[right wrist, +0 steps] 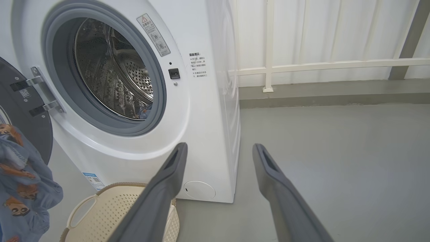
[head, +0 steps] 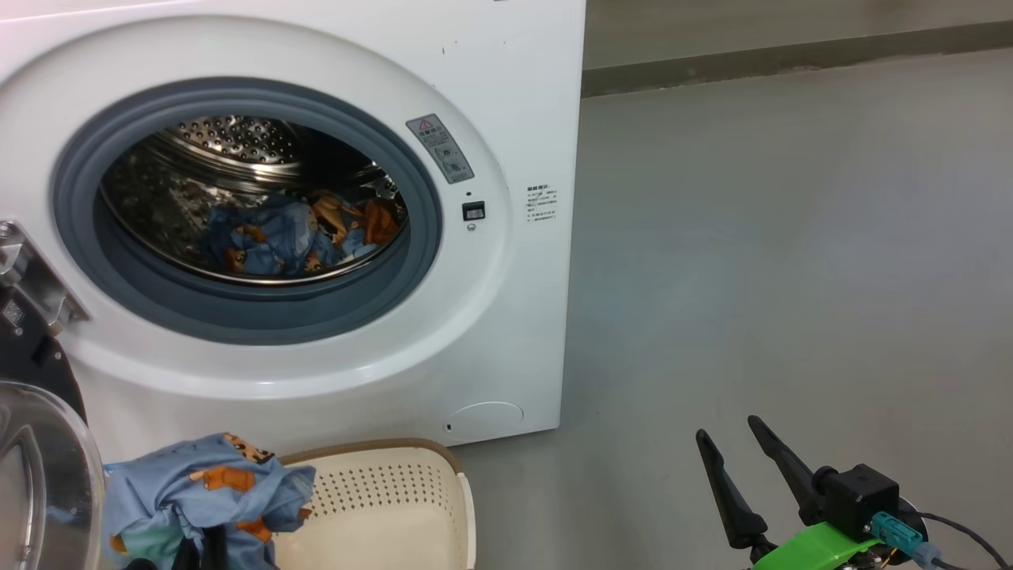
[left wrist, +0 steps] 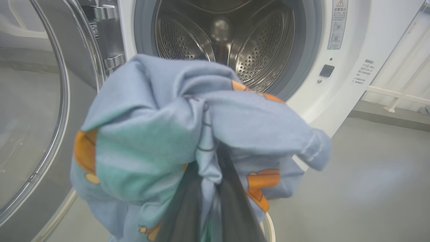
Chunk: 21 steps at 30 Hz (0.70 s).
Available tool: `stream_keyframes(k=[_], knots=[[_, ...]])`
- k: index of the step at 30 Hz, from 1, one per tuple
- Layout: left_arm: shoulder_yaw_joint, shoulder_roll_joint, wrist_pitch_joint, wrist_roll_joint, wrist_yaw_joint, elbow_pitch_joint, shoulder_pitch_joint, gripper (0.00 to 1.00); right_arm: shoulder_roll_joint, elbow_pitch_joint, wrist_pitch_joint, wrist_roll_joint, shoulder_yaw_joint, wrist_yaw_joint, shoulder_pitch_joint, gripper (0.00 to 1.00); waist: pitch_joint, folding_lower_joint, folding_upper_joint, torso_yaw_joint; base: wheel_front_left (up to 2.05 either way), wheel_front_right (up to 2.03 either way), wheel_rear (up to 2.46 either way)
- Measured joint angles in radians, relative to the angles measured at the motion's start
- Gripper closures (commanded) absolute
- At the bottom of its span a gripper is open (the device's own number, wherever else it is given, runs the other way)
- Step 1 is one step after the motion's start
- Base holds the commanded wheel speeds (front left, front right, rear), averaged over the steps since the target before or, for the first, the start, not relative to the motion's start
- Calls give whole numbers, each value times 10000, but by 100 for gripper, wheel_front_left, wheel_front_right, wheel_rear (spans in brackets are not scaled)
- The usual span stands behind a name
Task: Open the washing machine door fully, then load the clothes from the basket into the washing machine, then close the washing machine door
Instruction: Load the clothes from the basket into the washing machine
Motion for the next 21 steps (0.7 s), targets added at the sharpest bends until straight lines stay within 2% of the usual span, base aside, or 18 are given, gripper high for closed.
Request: stream_keyframes(k=[12,21], knots=[[-36,-6,0,88,-54,56,-117,100,230,-21,0,-31,-17,0,-4,0,419,0,0,-387,0,0,0],[54,107,40,54,-35,130,-1500,100,598,-265,0,-151,-12,0,-215,0,1211,0,0,-859,0,0,0]])
